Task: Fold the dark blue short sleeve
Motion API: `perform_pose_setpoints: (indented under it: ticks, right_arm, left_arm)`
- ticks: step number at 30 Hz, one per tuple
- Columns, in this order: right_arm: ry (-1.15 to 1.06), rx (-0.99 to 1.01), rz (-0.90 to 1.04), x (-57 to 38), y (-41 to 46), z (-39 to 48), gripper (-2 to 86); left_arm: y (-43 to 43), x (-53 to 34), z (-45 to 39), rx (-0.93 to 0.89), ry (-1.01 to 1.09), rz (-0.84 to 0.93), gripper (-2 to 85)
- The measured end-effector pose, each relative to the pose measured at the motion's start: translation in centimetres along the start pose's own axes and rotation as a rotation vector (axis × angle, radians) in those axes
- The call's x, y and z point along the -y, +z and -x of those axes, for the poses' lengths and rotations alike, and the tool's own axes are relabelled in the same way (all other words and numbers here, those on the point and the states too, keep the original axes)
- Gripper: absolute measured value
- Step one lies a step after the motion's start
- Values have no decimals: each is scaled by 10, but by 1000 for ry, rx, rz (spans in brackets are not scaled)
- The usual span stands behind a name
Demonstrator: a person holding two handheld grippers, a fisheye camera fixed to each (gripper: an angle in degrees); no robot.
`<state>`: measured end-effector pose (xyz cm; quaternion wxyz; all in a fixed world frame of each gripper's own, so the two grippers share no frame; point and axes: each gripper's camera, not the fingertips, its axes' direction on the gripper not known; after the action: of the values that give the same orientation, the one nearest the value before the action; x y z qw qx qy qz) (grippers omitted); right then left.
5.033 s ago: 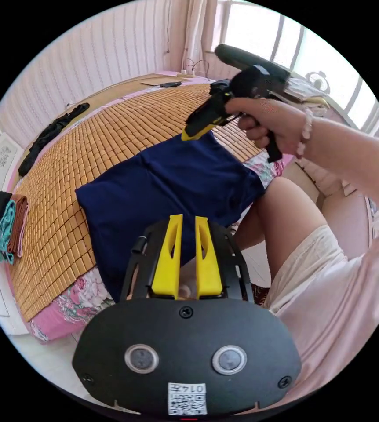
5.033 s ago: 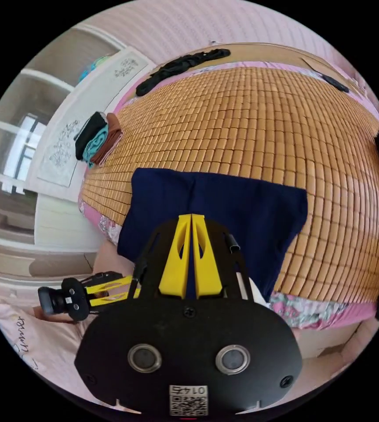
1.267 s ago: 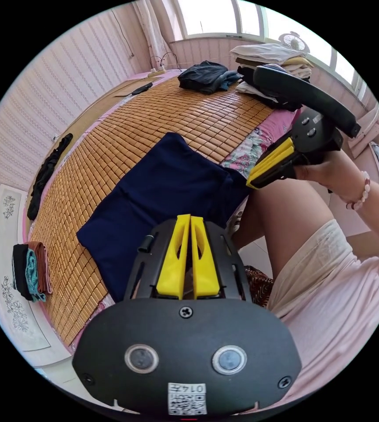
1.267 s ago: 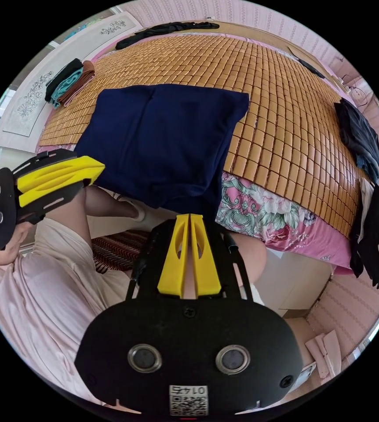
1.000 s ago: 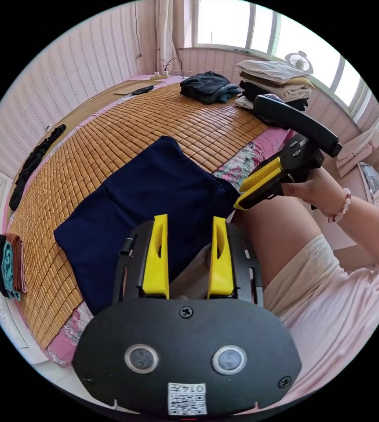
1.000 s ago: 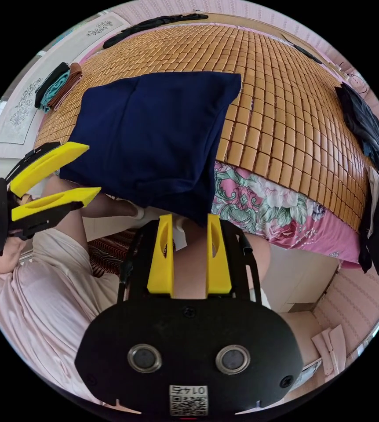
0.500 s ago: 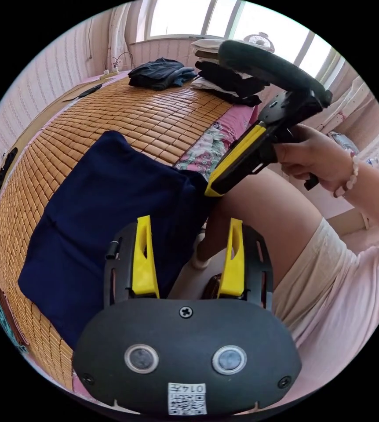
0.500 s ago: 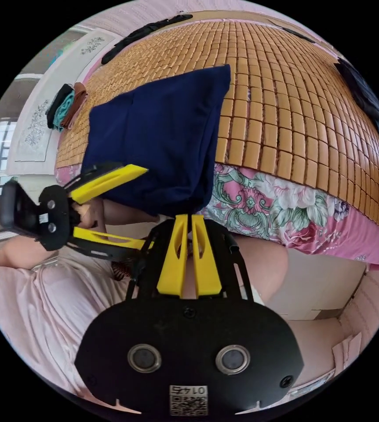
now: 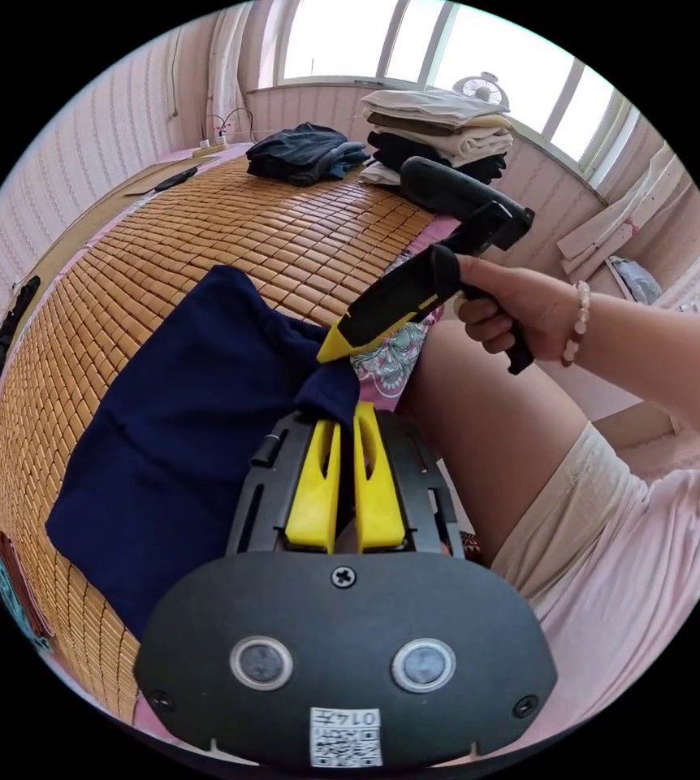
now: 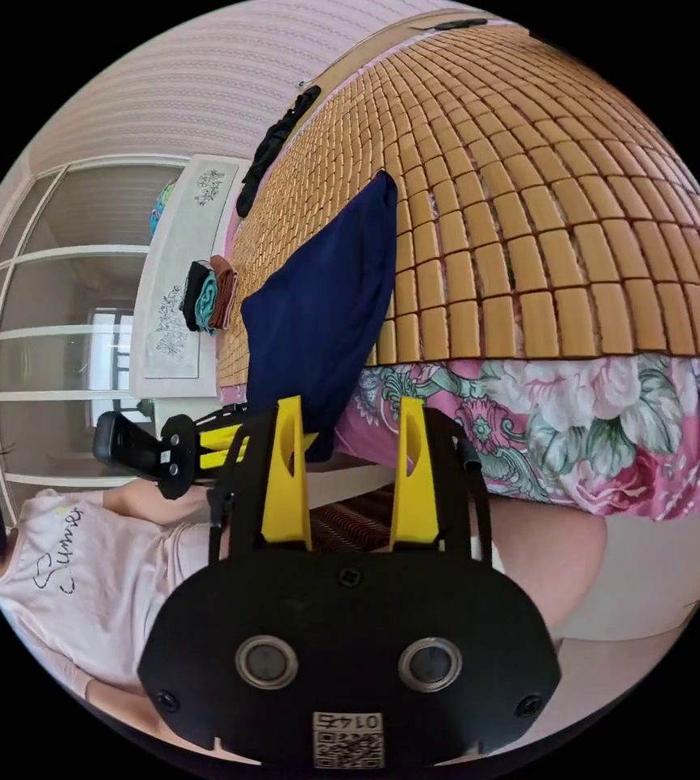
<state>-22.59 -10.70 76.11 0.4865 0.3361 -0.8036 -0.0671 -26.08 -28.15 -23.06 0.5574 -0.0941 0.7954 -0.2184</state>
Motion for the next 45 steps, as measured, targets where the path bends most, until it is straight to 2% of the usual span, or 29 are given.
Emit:
perform_pose_setpoints:
  ticks: [2,7,14,19,25,30,36,38,41,45]
  right_arm:
    - [18,148,-62,13,3,-11,162]
    - [77,212,-192,38,-2,-16,156]
    - [108,170,-215,66,-6,-15,37]
    - [56,161,-268,55,-35,-4,20]
    - [30,44,-352,19,-93,19,16]
    - [-43,-43,-348,22,-101,70,18]
    - [-268,-55,-126,92,3,180,33]
    - [-302,-111,-51,119,66,214,50]
    - [-262,-252,61,145,132,229,67]
    - [-304,-272,79,151,150,247,75]
  left_arm:
    - [-9,-9,-2,18,11,-10,-8]
    - [-22,-25,-6,34,48,-24,-9]
    - [-35,-45,-9,66,72,-43,-9]
    - [-46,-48,-12,32,99,-87,-9]
    - [-58,-39,-26,-85,154,-215,-9]
    - [-78,-54,1,-139,38,-299,-8]
    - [-114,-130,63,-27,-206,-316,2]
    - [-115,-165,88,60,-356,-267,24]
    - [-103,-203,121,84,-519,-155,44]
    - [-104,-234,146,65,-608,-83,62]
